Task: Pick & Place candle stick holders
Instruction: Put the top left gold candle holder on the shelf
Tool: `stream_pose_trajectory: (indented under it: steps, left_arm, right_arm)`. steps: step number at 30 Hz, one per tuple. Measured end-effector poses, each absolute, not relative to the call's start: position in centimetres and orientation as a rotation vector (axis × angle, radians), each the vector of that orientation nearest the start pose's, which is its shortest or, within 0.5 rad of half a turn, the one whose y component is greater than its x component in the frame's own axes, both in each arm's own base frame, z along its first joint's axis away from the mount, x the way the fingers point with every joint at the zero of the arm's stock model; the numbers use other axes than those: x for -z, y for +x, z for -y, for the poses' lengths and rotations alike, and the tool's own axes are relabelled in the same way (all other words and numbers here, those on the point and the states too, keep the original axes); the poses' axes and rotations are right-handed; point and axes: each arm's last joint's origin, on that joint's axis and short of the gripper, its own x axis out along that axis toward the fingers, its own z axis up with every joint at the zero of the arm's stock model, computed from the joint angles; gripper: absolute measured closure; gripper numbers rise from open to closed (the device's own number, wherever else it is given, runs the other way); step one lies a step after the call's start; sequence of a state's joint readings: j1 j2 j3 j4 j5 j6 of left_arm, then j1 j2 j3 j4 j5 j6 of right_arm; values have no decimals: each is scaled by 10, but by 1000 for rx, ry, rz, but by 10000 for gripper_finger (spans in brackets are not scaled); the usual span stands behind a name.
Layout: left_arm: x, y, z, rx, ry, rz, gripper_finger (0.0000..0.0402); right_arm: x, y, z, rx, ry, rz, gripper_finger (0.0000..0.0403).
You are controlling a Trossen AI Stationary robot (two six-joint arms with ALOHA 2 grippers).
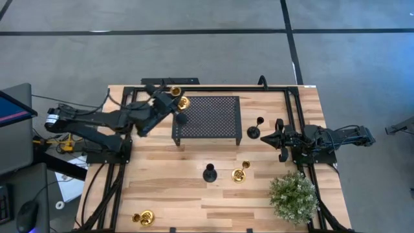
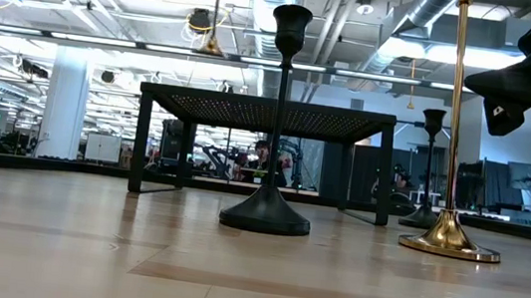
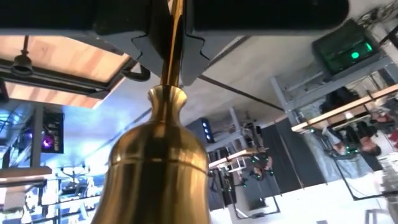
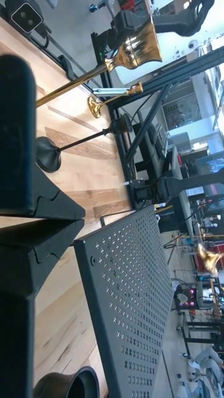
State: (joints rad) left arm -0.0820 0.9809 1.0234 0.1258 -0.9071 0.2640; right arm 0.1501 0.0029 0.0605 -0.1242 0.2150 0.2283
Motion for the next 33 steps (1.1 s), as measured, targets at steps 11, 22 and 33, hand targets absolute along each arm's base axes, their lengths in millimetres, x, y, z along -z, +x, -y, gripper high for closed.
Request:
stream_pose_trajectory:
  steps: [11,22,33]
  left_arm:
    - [-392,224,-59,-693,-9,57,391]
    - [-376,241,-78,-663,-40,-3,391]
    - [-372,247,-80,-689,-57,-3,391]
  right_arm:
    - [-172,93,-8,72,216,-58,403]
    - [-172,93,-8,72,216,-58,403]
    - [-172,93,-8,72,216,-58,403]
